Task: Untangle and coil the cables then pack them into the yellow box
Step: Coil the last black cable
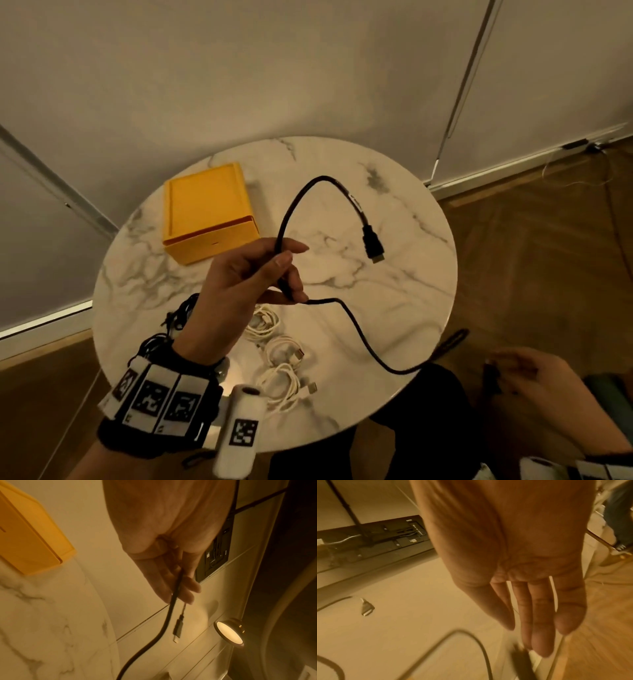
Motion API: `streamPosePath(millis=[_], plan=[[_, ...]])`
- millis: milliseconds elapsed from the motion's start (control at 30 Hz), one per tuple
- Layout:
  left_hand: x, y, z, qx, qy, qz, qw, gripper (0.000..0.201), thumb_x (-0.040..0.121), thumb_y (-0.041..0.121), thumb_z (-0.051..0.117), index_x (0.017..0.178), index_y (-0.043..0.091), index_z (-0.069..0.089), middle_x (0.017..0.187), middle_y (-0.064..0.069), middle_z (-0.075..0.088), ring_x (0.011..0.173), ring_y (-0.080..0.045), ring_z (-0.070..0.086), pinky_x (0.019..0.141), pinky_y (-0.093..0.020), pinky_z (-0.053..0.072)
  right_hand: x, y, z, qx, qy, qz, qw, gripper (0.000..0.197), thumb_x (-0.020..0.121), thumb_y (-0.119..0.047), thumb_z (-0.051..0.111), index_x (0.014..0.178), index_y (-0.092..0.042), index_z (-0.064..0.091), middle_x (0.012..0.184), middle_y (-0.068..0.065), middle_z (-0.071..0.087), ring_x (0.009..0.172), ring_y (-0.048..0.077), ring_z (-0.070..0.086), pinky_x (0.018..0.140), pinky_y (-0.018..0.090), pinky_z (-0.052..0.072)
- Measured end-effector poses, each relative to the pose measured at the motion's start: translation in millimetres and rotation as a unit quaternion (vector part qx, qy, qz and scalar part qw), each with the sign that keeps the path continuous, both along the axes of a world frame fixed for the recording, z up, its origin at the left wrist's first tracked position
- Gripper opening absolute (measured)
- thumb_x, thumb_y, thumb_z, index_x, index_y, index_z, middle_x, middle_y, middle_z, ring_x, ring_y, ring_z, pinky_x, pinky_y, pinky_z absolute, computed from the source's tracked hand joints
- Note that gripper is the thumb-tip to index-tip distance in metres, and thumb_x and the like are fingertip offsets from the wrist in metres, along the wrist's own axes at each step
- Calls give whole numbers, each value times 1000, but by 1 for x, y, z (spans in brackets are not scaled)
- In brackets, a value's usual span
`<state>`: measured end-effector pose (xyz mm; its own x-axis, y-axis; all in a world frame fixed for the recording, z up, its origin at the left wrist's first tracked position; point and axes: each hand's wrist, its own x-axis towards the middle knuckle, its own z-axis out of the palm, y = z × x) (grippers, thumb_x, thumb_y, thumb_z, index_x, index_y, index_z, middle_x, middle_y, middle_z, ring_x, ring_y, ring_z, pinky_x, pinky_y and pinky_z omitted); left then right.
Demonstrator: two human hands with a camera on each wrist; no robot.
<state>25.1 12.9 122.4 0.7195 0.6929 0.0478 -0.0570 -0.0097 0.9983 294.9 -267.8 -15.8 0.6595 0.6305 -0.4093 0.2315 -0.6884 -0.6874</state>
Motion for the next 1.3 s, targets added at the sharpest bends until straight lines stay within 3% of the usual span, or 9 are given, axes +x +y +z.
streamPosePath(millis=[167, 300, 433, 567, 767, 900, 1033, 1167, 1300], plan=[[16, -17, -9, -5, 10, -39, 999, 24, 86, 17, 53, 103, 8, 68, 65, -11, 63, 63, -27, 66, 61, -28, 55, -15, 32, 62, 172, -123, -65, 975, 32, 88, 3, 58, 98, -26, 65, 95, -4, 68, 89, 16, 64, 69, 8, 47], [27, -37, -21, 1, 19, -52, 998, 23, 86, 14, 55, 102, 9, 71, 64, -15, 64, 62, -30, 66, 64, -32, 56, -57, 86, 101, 319, -26, -32, 947, 19, 92, -19, 61, 110, -19, 68, 93, -4, 72, 77, 11, 67, 65, 13, 49], [28, -48, -28, -18, 33, -92, 995, 20, 85, 8, 58, 100, 3, 71, 64, -18, 66, 62, -32, 66, 65, -31, 56, -86, 122, 98, 308, 32, 27, 950, 24, 92, -29, 62, 114, -20, 63, 79, -1, 69, 53, 17, 62, 53, 26, 47], [23, -61, -38, -6, 70, -99, 993, 14, 84, 16, 72, 97, 14, 75, 72, -13, 72, 69, -29, 69, 67, -33, 57, -104, 122, 94, 372, 106, 39, 921, 22, 98, -30, 54, 101, -14, 68, 75, 10, 68, 54, 20, 60, 53, 27, 45], [18, -69, -34, 141, 126, -133, 973, 11, 84, 26, 73, 94, 22, 77, 88, 8, 75, 81, -10, 71, 74, -28, 55, -113, 108, 99, 405, 143, 30, 903, 19, 90, -19, 58, 78, -8, 68, 80, 13, 70, 76, 21, 66, 67, 24, 49], [16, -39, -19, 245, 96, -29, 964, 28, 82, 22, 70, 110, 25, 69, 104, 14, 72, 100, -11, 67, 83, -36, 55, -105, 103, 108, 345, 214, 98, 909, 27, 100, -13, 47, 74, -9, 53, 58, 14, 63, 51, 29, 56, 61, 39, 45], [26, -23, -14, 194, 106, -141, 965, 37, 85, 13, 65, 121, 18, 62, 118, 6, 67, 117, -17, 59, 97, -41, 47, -115, 104, 120, 316, 223, 233, 893, 22, 100, -20, 48, 81, -12, 52, 51, -5, 39, 45, 9, 31, 48, 23, 30], [24, -20, -7, 49, 23, -208, 977, 18, 84, 12, 56, 91, -1, 65, 89, -13, 66, 89, -25, 62, 82, -35, 46, -102, 105, 141, 338, 183, 273, 882, 21, 95, -23, 52, 79, -13, 61, 55, -4, 38, 50, 7, 32, 51, 18, 30], [28, -34, -3, -92, -22, -228, 969, 15, 79, 19, 53, 78, 6, 60, 65, -4, 54, 63, -19, 51, 69, -29, 44, -80, 113, 143, 370, 94, 228, 896, 24, 92, -28, 57, 79, -14, 71, 54, -1, 46, 51, 5, 36, 51, 15, 33]])
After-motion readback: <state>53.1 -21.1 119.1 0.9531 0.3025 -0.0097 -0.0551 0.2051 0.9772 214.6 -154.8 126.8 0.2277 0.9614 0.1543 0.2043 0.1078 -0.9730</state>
